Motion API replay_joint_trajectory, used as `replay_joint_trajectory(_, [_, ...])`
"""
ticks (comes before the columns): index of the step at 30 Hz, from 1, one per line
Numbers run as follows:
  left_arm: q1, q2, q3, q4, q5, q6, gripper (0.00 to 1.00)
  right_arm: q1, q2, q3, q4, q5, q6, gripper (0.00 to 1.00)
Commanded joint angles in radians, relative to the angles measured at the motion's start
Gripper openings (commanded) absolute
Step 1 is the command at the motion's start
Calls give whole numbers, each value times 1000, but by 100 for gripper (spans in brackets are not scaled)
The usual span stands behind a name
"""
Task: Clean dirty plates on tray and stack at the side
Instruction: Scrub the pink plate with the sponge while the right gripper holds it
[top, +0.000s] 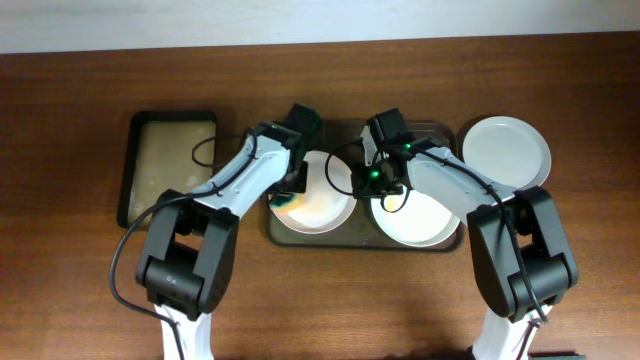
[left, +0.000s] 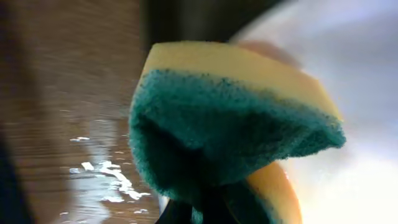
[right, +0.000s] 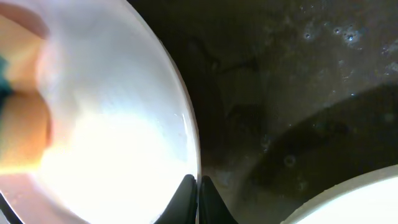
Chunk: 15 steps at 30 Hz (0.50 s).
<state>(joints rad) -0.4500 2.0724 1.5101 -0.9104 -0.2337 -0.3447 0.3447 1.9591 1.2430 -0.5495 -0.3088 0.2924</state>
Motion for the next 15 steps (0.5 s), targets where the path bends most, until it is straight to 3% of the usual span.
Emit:
replay_joint_trajectory(1, [25,-63,45,-3,-163,-50,0,-12,13,-10,-13,59,3,4])
replay_joint_trajectory(3, [25,-94,45,-3,-116,-78,0,-12,13,-10,-12,59,3,4])
replay_joint_trajectory(8, [25,-110,45,28,192,-77,0,-12,13,-10,-13,59,3,4])
replay_joint_trajectory(12, [25,-109,44,58,341,-77,0,-12,13,-10,-11,59,4,4])
replay_joint_trajectory(15, [14,-108,26,61,351,-77,0,-12,13,-10,-8,59,4,4])
